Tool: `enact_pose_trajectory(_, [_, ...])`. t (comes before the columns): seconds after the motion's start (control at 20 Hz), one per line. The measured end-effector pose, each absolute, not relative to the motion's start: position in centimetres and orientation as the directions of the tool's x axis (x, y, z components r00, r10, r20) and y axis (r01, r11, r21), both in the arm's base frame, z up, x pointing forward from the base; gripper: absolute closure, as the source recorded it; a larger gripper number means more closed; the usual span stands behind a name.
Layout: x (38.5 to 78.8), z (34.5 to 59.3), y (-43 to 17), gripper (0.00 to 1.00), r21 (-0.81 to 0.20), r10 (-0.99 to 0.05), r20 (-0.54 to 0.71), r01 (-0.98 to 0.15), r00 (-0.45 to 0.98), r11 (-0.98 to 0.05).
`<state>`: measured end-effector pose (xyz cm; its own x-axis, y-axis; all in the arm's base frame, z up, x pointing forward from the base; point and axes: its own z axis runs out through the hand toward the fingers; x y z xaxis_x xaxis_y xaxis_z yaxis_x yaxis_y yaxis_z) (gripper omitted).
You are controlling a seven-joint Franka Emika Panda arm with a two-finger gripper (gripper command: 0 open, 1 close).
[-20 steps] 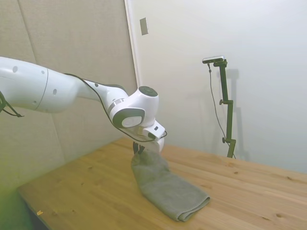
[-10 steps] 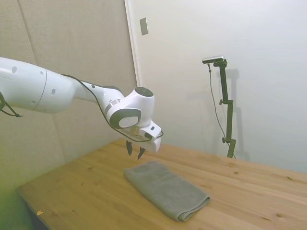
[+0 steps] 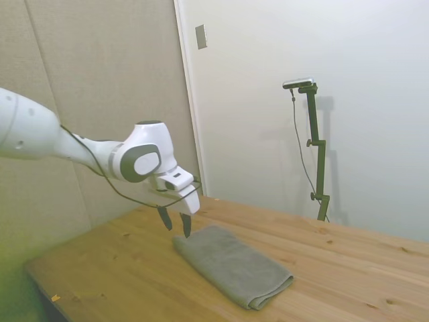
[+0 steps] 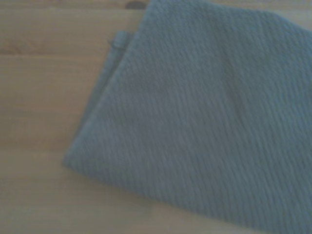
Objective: Unfold the towel
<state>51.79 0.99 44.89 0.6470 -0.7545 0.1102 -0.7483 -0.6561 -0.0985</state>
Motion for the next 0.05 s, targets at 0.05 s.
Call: enact_pose_trajectory(0.05, [50.06, 45.60, 1.80, 0.00, -0.069, -0.769, 0.133, -0.768, 0.625, -0.636])
